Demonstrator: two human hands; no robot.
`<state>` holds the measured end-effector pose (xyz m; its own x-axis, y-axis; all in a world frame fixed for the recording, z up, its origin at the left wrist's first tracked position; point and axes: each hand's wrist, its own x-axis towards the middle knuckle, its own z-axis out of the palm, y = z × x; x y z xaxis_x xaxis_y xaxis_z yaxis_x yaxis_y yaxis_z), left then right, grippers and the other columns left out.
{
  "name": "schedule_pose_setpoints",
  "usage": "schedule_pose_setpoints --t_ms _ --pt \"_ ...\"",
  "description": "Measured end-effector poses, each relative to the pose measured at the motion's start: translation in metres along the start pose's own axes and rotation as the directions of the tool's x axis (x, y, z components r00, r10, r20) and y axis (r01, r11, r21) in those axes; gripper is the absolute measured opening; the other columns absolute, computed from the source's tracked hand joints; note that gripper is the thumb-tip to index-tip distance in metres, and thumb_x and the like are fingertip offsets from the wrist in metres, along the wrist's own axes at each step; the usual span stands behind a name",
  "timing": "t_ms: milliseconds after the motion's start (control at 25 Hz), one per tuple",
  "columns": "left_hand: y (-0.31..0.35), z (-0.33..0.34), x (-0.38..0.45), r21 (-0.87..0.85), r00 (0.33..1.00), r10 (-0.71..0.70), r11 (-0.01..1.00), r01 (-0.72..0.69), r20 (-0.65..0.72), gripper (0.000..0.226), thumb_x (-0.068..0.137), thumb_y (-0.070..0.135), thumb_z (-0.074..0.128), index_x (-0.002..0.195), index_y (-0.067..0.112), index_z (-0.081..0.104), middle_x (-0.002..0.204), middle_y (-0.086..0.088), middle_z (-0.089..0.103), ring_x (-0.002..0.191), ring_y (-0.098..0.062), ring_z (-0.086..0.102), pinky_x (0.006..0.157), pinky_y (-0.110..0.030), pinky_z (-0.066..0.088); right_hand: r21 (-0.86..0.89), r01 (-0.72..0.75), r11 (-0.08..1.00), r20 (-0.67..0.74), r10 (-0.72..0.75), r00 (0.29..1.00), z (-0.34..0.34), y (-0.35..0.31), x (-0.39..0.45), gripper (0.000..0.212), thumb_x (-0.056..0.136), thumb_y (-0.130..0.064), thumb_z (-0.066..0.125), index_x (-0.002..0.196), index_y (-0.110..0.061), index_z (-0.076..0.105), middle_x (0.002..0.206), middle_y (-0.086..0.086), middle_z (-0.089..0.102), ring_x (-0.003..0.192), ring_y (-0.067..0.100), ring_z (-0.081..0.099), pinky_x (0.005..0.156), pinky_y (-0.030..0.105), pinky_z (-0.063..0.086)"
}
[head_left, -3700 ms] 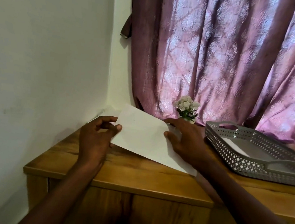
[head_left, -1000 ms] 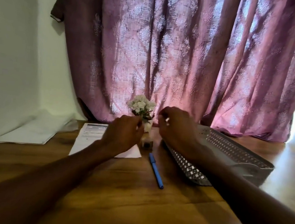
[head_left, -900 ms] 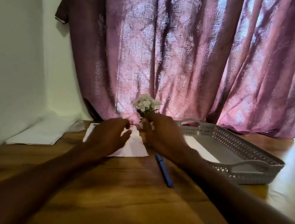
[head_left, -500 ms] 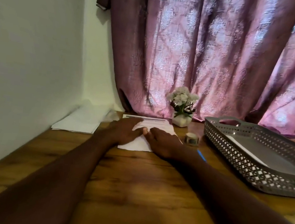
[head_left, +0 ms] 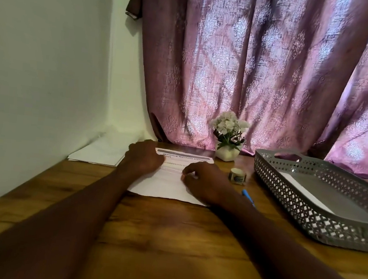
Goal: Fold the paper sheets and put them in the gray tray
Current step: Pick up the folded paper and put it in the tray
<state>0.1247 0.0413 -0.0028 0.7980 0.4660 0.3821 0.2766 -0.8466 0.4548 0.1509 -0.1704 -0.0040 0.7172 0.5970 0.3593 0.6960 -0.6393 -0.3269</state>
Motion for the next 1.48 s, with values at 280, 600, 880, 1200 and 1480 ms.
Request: schedule_pose_setpoints --t_ms 280,600,880,1200,1480 --pt "0.010 -0.024 -0.003 -0.822 0.935 -0.328 0.491 0.288 0.131 0.032 0.085 0.000 0.078 0.111 -0.015 0.067 0.114 -0.029 0.071 0.101 -0.039 0.070 0.092 -0.041 0.056 0.089 0.067 0.994 -0.105 -0.058 0.993 -0.002 0.005 0.001 0.015 0.088 -0.018 0.066 0.086 -0.023 0.080 0.089 -0.012 0.078 0.081 0.002 0.067 0.076 0.028 0.057" --pt "0.004 -0.044 -0.013 -0.915 0.946 -0.176 0.256 0.311 0.272 0.037 0.091 0.002 0.072 0.125 -0.009 0.066 0.120 -0.030 0.070 0.110 -0.045 0.069 0.098 -0.056 0.055 0.149 0.079 0.986 -0.318 -0.028 0.948 0.000 0.007 0.006 0.015 0.087 -0.028 0.062 0.080 -0.026 0.074 0.078 -0.011 0.074 0.068 0.003 0.066 0.064 0.032 0.058" --pt "-0.030 -0.051 -0.017 -0.938 0.958 -0.110 0.202 0.281 0.263 0.041 0.090 0.027 0.077 0.120 0.000 0.070 0.110 -0.024 0.076 0.098 -0.042 0.075 0.084 -0.056 0.061 0.419 -0.028 0.908 -0.498 0.255 0.829 -0.009 0.025 0.016 0.020 0.094 -0.035 0.053 0.080 -0.024 0.063 0.074 -0.003 0.068 0.069 0.016 0.066 0.063 0.050 0.056" --pt "-0.022 -0.046 -0.020 -0.953 0.971 -0.107 0.197 0.230 0.212 0.044 0.094 0.045 0.069 0.116 0.007 0.074 0.111 -0.020 0.077 0.103 -0.042 0.074 0.095 -0.060 0.056 0.853 -0.130 0.506 -0.148 0.473 0.869 -0.023 0.007 0.004 0.045 0.097 -0.036 0.069 0.131 -0.012 0.051 0.128 0.009 0.065 0.109 0.024 0.065 0.093 0.044 0.056" --pt "-0.020 -0.045 -0.012 -0.931 0.926 -0.376 0.325 0.166 0.034 0.040 0.102 0.039 0.059 0.094 0.004 0.076 0.079 -0.014 0.079 0.059 -0.023 0.070 0.070 -0.038 0.059 0.988 -0.059 0.143 -0.008 0.425 0.905 -0.035 0.004 0.002 0.029 0.090 0.007 0.070 0.113 -0.009 0.062 0.104 0.011 0.076 0.090 0.027 0.076 0.074 0.046 0.064"
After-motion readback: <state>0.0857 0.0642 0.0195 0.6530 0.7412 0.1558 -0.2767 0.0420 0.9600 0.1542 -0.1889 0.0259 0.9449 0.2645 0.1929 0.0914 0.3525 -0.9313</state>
